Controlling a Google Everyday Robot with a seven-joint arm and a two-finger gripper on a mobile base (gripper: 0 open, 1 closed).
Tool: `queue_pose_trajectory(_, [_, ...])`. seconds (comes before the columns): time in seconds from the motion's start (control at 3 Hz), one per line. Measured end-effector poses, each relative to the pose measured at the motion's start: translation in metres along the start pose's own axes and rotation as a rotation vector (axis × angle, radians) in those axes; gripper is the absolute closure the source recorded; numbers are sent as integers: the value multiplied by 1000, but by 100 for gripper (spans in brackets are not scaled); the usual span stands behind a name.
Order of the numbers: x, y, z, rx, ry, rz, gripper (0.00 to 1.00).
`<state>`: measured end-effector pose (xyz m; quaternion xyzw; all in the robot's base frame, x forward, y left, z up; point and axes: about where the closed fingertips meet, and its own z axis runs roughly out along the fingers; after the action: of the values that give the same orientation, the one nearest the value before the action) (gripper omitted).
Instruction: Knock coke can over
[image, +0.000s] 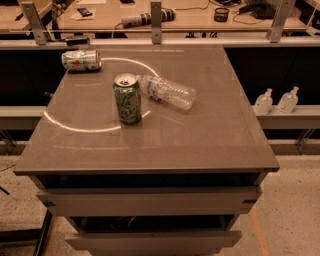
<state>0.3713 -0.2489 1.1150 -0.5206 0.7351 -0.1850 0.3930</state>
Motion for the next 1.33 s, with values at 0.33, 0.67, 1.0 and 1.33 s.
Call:
queue_pose_trajectory(0.33, [3, -35, 0, 42, -41, -1, 0])
queue_pose_trajectory(0.67, [10, -59, 12, 42, -57, -1, 0])
queue_pose_trajectory(1.0, [21, -71, 25, 26, -57, 9, 0])
queue_pose_trajectory(1.33, [32, -77, 33, 13, -61, 24, 0])
